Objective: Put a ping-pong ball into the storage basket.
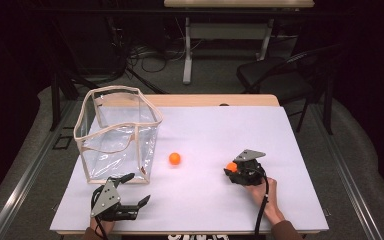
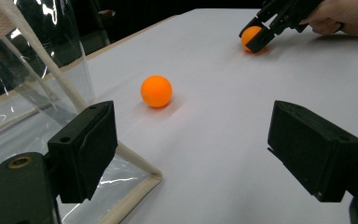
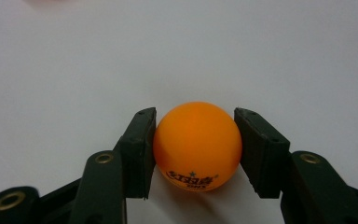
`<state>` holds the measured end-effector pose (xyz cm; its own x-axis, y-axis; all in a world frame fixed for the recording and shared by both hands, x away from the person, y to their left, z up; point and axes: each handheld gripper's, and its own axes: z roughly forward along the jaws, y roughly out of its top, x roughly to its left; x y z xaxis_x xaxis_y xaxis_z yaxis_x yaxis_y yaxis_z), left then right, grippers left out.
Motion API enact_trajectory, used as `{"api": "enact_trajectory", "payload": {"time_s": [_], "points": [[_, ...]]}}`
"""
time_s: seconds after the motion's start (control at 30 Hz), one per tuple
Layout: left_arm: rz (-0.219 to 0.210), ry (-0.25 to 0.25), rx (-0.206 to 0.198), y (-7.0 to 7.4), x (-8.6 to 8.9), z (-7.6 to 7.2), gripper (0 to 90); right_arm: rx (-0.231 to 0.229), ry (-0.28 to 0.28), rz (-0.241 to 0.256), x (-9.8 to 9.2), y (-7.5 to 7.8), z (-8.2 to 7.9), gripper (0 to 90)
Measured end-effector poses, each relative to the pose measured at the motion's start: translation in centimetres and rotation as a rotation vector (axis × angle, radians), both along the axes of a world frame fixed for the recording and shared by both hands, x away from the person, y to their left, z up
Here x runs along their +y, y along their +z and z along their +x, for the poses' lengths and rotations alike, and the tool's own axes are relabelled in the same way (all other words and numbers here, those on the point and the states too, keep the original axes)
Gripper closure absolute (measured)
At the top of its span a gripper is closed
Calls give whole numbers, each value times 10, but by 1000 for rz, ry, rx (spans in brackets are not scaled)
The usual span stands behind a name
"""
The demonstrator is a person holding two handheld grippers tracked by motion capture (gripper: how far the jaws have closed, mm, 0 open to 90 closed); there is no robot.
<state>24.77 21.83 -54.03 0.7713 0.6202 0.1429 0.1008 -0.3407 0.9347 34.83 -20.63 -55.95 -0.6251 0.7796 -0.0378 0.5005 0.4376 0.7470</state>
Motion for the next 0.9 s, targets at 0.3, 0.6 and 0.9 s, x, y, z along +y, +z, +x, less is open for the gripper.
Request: {"api": "enact_trajectory", "payload": {"time_s": [0.3, 0.6, 0.9], "points": [[0, 0, 1, 0, 0, 0, 157, -12, 0, 6, -2, 4, -1, 503], [1, 1, -3, 0, 0, 0, 158, -25, 0, 11, -2, 15, -4, 503], [2, -2, -3, 0, 0, 0, 158, -41, 5, 16, -1, 28, -8, 504]]}}
